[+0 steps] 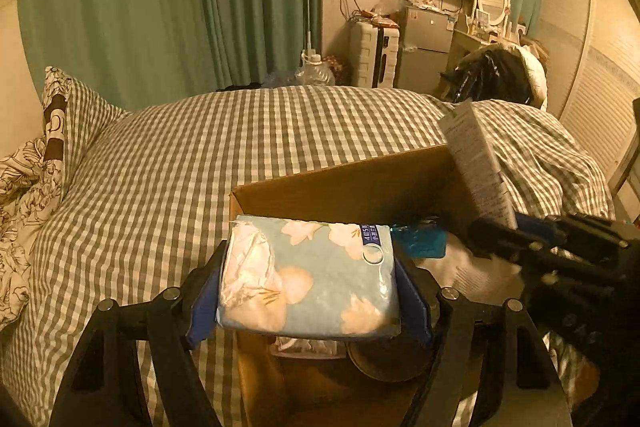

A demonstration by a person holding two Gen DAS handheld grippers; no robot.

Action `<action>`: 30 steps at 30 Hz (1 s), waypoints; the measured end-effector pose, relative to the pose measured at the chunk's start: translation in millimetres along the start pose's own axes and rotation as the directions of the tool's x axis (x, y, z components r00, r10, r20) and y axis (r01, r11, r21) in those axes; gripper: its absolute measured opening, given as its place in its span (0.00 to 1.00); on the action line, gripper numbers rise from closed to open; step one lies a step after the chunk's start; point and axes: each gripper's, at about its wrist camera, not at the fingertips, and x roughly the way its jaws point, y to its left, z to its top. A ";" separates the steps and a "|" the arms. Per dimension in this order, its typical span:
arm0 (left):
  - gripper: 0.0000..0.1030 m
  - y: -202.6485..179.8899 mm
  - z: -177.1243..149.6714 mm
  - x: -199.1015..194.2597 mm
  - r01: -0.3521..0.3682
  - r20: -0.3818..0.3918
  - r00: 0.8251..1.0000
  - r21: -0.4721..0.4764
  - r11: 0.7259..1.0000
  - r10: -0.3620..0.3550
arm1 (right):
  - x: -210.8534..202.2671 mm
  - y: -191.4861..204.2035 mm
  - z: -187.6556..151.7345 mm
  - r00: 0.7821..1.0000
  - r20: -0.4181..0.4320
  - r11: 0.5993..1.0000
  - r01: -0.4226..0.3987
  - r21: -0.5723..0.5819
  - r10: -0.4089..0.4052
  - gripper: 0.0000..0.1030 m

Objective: Organize objects

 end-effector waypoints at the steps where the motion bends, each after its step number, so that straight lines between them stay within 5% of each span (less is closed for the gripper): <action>1: 0.82 0.2 0.4 0.1 -0.003 0.006 1.000 -0.001 1.000 0.003 | -2.3 -1.1 0.7 1.000 0.010 1.000 -0.005 0.007 0.005 0.20; 2: 0.91 0.3 0.5 -0.7 -0.009 0.015 1.000 -0.001 1.000 0.009 | -4.6 -1.6 1.7 1.000 0.015 1.000 -0.007 0.011 0.007 0.23; 4: 0.97 1.1 3.8 -6.2 -0.034 0.039 0.999 -0.003 0.999 0.035 | -11.4 -5.3 5.1 0.999 0.041 0.999 0.018 0.028 -0.020 0.59; 5: 0.97 2.0 5.1 -9.7 -0.039 0.050 0.998 -0.006 0.999 0.039 | -14.9 -5.4 6.3 0.998 0.050 0.999 0.032 0.035 -0.033 0.65; 11: 1.00 5.0 18.8 -51.5 -0.036 0.126 0.991 -0.032 0.999 0.039 | -52.6 -1.9 17.1 0.989 0.129 0.997 0.064 0.046 -0.070 0.68; 20: 1.00 4.6 36.8 -162.0 -0.057 0.288 0.955 -0.042 0.998 0.066 | -163.2 21.9 29.0 0.952 0.273 0.990 0.134 0.037 -0.139 0.86; 25: 1.00 1.5 34.1 -228.5 -0.065 0.390 0.917 -0.057 0.996 0.082 | -233.1 34.4 28.1 0.915 0.376 0.989 0.143 0.035 -0.146 1.00; 30: 1.00 -1.6 14.6 -282.8 -0.050 0.498 0.863 -0.084 0.995 0.086 | -289.4 46.9 17.7 0.873 0.467 0.988 0.151 0.018 -0.142 1.00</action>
